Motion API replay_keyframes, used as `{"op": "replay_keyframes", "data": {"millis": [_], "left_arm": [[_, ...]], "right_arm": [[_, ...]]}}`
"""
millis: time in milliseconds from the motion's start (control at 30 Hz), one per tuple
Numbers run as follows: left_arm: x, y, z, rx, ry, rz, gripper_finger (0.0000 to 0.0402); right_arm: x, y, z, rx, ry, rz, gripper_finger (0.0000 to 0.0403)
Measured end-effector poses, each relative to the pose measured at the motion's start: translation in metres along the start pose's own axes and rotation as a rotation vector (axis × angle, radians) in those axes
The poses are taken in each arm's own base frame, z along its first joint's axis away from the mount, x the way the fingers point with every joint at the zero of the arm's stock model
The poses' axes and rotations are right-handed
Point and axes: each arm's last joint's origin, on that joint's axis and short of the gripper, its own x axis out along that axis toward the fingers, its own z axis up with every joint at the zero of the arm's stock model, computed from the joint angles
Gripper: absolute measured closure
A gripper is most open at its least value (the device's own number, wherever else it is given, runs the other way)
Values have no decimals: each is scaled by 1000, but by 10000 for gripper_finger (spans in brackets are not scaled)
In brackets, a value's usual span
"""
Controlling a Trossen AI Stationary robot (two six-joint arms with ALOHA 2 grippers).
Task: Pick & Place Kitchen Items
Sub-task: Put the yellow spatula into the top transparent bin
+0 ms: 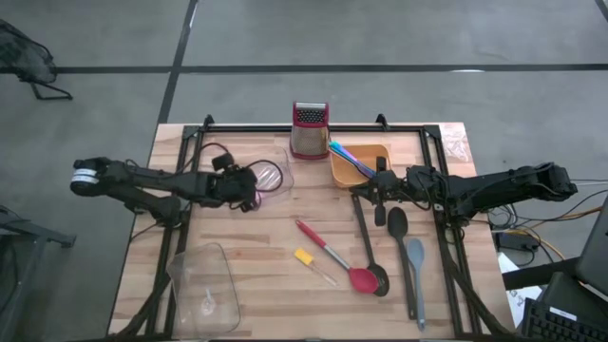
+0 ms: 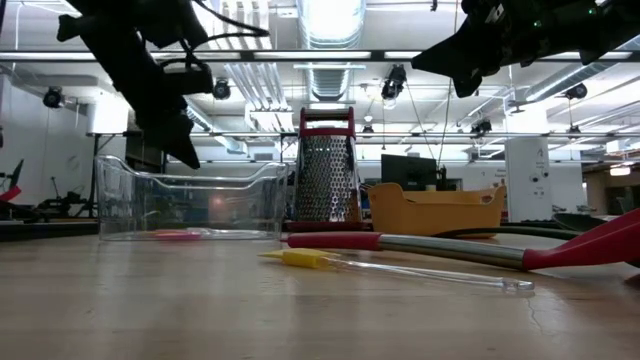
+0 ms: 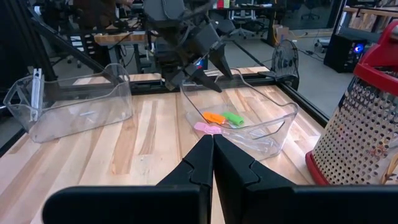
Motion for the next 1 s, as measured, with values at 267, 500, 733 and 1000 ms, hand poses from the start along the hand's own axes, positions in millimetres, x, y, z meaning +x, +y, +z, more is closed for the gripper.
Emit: {"op": "replay_keyframes", "data": {"millis": [267, 500, 733, 1000], "left_arm": [[-12, -17, 11, 99, -138, -134, 211], [-38, -37, 20, 191, -260, -308, 211], [-57, -63, 32, 208, -353, -570, 211], [-46, -104, 37, 257, -350, -691, 211]], "right_arm": [[0, 0, 0, 0, 0, 0, 394], [0, 0, 0, 0, 0, 0, 394], [0, 0, 0, 0, 0, 0, 394], [0, 0, 0, 0, 0, 0, 394]]}}
